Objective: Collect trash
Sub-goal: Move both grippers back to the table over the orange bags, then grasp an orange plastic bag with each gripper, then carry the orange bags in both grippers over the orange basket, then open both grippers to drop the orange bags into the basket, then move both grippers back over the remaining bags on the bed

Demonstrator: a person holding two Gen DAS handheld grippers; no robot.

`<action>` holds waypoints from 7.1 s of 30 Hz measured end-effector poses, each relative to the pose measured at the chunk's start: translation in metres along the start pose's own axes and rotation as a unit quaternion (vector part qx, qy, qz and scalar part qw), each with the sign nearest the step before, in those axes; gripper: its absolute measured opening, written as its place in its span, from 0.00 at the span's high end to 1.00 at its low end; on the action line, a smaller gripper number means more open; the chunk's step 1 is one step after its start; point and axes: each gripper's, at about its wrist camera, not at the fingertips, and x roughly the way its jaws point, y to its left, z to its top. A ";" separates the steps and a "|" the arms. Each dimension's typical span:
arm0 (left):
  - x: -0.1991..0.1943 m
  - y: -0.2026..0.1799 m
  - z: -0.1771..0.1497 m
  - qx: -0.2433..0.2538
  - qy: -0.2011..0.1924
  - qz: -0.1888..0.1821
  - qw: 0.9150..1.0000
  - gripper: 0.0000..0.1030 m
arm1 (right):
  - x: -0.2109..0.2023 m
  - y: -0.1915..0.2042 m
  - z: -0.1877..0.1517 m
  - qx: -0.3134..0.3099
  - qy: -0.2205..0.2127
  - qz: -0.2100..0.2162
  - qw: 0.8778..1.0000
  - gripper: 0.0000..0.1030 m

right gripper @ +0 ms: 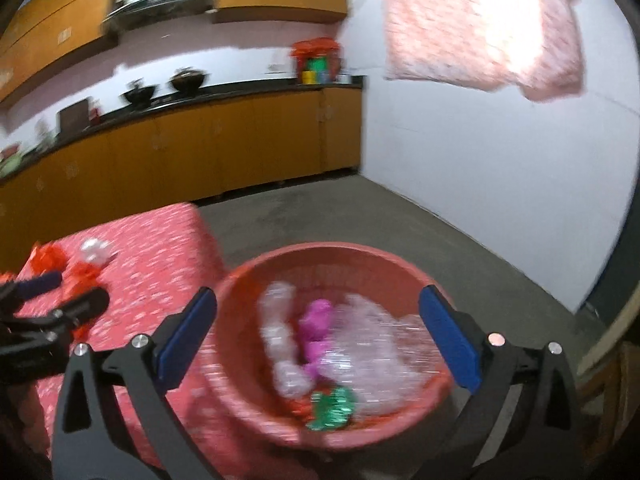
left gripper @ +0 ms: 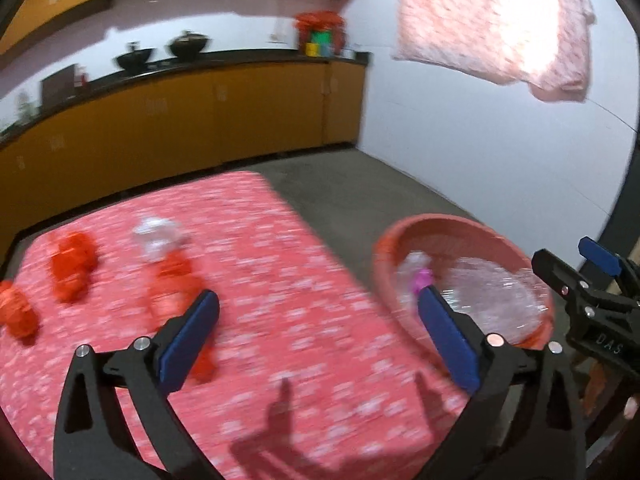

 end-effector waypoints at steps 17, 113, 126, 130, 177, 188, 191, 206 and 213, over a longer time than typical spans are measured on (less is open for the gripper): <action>-0.041 0.243 -0.058 -0.124 0.031 0.269 0.955 0.02 | 0.047 0.218 -0.007 -0.041 0.084 0.141 0.986 0.04; -0.035 0.016 0.013 0.017 -0.012 -0.007 1.000 0.42 | -0.035 0.008 -0.004 0.077 0.029 0.008 0.997 0.42; -0.017 -0.027 0.021 0.039 -0.003 -0.046 0.998 0.42 | -0.031 -0.028 -0.008 0.092 0.027 -0.023 0.995 0.42; -0.010 -0.041 0.020 0.050 0.003 -0.056 0.997 0.42 | -0.028 -0.038 -0.011 0.092 0.027 -0.035 0.995 0.42; 0.073 -0.131 0.033 0.105 0.044 -0.136 0.984 0.42 | 0.019 -0.090 -0.004 0.084 0.030 -0.035 0.995 0.42; 0.078 -0.130 0.032 0.106 0.049 -0.140 0.983 0.42 | 0.019 -0.094 0.002 0.092 0.015 -0.020 0.995 0.41; 0.081 -0.130 0.032 0.106 0.055 -0.144 0.982 0.39 | 0.020 -0.100 0.000 0.102 0.013 -0.014 0.995 0.36; 0.084 -0.111 0.029 0.088 0.061 -0.124 0.987 0.30 | 0.011 -0.111 -0.005 0.126 0.003 -0.012 0.992 0.26; 0.071 -0.086 0.035 0.067 0.043 -0.096 0.992 0.27 | 0.003 -0.106 0.000 0.120 -0.007 -0.015 0.993 0.25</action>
